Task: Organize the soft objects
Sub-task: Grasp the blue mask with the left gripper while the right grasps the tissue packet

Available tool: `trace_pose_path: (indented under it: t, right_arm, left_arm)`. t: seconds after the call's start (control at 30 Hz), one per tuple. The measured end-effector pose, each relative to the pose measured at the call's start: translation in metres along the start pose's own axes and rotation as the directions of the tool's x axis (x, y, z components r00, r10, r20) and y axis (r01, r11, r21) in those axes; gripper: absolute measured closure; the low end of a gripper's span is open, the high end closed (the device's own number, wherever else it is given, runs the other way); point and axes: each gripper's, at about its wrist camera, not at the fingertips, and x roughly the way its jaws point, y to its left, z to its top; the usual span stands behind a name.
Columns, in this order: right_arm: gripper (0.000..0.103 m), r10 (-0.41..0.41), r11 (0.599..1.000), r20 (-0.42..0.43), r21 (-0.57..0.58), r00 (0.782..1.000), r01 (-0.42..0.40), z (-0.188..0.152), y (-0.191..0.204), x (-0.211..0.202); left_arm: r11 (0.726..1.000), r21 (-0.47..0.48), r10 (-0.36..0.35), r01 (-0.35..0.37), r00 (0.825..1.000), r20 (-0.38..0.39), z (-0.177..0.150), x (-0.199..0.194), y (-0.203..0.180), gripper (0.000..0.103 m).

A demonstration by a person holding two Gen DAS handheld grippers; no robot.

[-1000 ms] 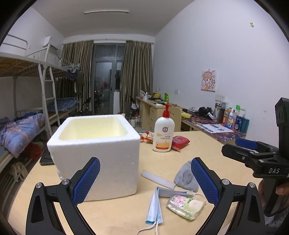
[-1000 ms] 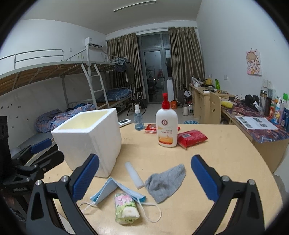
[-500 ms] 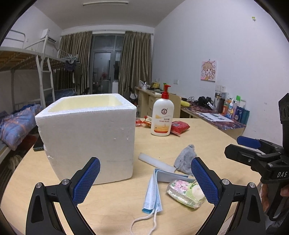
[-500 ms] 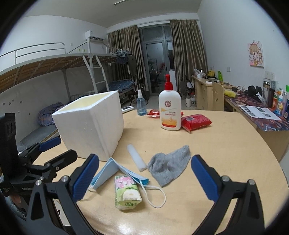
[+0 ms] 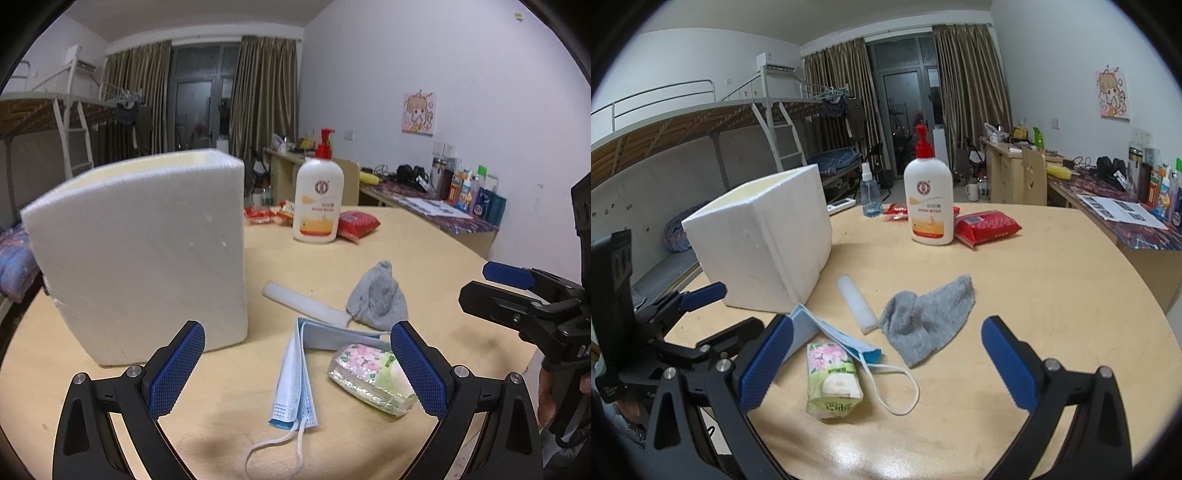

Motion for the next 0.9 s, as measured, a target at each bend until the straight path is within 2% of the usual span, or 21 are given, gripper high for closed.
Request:
trace_pose_path:
  t: [0.17, 0.33, 0.57, 0.9]
  right_arm:
    - [0.000, -0.005, 1.000, -0.028, 0.010, 1.000, 0.005, -0.004, -0.004, 0.006]
    - [0.000, 0.001, 1.000, -0.042, 0.016, 0.999, 0.000, -0.006, -0.006, 0.008]
    - [0.000, 0.018, 1.000, -0.059, 0.008, 0.998, -0.018, -0.007, -0.003, 0.012]
    - [0.000, 0.031, 0.999, -0.082, -0.005, 0.996, -0.032, -0.008, 0.002, 0.018]
  left_arm:
    - [1.000, -0.002, 0.001, -0.001, 0.998, -0.056, -0.002, 0.018, 0.001, 0.017]
    - [1.000, 0.006, 0.011, -0.010, 0.993, -0.116, -0.008, 0.033, 0.002, 0.019]
    - [0.999, 0.010, 0.048, -0.047, 0.983, -0.177, -0.009, 0.047, 0.006, 0.037]
    - [0.999, -0.014, 0.033, -0.038, 0.967, -0.252, -0.013, 0.064, 0.012, 0.065]
